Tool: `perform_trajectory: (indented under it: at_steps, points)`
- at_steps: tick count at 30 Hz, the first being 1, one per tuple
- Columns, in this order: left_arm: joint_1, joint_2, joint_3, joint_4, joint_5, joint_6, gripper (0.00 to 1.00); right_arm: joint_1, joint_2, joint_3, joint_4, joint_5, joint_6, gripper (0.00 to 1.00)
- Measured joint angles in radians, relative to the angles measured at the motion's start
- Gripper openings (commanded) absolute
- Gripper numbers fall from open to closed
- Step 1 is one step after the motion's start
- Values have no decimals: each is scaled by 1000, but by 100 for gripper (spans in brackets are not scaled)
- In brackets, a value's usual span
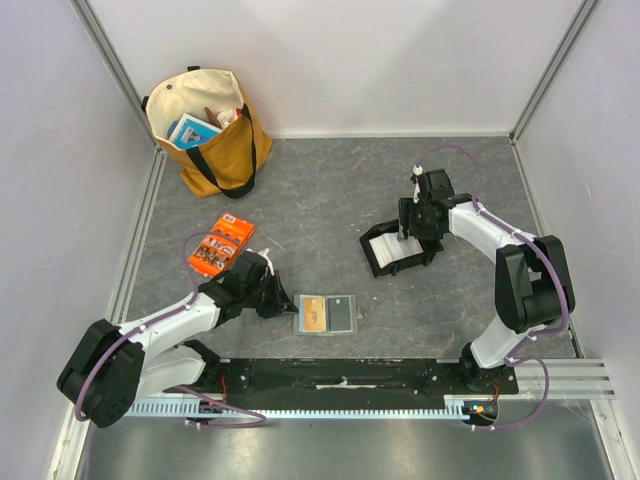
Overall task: Put the credit cards into the card holder
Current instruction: Pick up the credit card from the storage box.
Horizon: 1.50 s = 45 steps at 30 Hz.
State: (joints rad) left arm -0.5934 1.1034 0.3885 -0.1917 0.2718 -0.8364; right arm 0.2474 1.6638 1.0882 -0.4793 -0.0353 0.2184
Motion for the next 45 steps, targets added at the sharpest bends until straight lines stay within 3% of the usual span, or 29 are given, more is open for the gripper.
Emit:
perform_trajectory:
  at_steps: [9,15,23,36,45]
  points:
    - [0,12,5,7,3,1,2,6,0,2,13,11,-14,45]
    - [0,13,5,7,3,1,2,6,-6,3,6,18,-29,39]
    - [0,13,5,8,3,1,2,6,-12,4,-13,16,-32,38]
    - [0,13,5,8,5,8,2,-8,-30,3,-31,-3,-33,17]
    - [0,13,5,9,10,8,2,-24,-40,4,-37,-32,-36,14]
